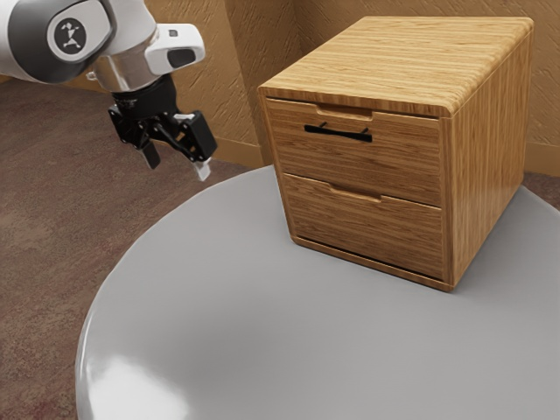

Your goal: Pull the drawer handle with one arm to open the drawer

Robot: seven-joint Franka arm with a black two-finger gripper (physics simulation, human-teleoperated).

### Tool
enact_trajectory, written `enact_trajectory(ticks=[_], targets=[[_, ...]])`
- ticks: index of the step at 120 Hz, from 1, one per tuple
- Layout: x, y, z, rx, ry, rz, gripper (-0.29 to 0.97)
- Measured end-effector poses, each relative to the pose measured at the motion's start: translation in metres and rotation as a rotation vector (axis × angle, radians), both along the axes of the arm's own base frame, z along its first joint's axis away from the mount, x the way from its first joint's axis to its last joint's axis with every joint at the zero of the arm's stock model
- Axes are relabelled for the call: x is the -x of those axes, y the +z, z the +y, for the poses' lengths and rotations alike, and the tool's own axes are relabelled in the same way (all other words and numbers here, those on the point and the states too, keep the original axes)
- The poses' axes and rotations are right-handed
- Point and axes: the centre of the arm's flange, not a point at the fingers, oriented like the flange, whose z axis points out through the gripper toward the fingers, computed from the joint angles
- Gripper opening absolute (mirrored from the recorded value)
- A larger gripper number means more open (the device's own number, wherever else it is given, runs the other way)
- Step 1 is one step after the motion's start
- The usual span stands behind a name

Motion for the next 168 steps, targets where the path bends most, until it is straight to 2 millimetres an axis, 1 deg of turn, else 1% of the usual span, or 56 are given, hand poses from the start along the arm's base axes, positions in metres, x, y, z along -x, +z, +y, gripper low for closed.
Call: enact_trajectory(ticks=[14,33,37,41,45,49,53,57,71,83,102,119,139,145,154,163,168], targets=[[0.0,0.0,-0.003,0.0,-0.001,0.0,0.68],[-0.001,0.0,-0.015,0.007,-0.019,0.0,0.68],[0.001,0.014,-0.019,0.017,-0.024,-0.024,0.68],[0.005,0.032,-0.021,0.025,-0.027,-0.055,0.68],[0.014,0.061,-0.024,0.029,-0.029,-0.108,0.68],[0.022,0.082,-0.026,0.034,-0.028,-0.145,0.68],[0.026,0.092,-0.028,0.039,-0.02,-0.16,0.68],[0.027,0.095,-0.03,0.046,-0.004,-0.161,0.68],[0.025,0.091,-0.038,0.082,0.117,-0.141,0.68],[0.019,0.082,-0.045,0.119,0.274,-0.124,0.68],[0.013,0.076,-0.058,0.168,0.507,-0.12,0.68],[0.01,0.072,-0.077,0.202,0.656,-0.124,0.68],[0.009,0.071,-0.104,0.235,0.772,-0.132,0.68],[0.003,0.06,-0.111,0.24,0.801,-0.128,0.68],[-0.004,0.048,-0.121,0.256,0.839,-0.137,0.68],[-0.011,0.034,-0.128,0.27,0.877,-0.144,0.68],[-0.014,0.029,-0.131,0.282,0.896,-0.154,0.68]])
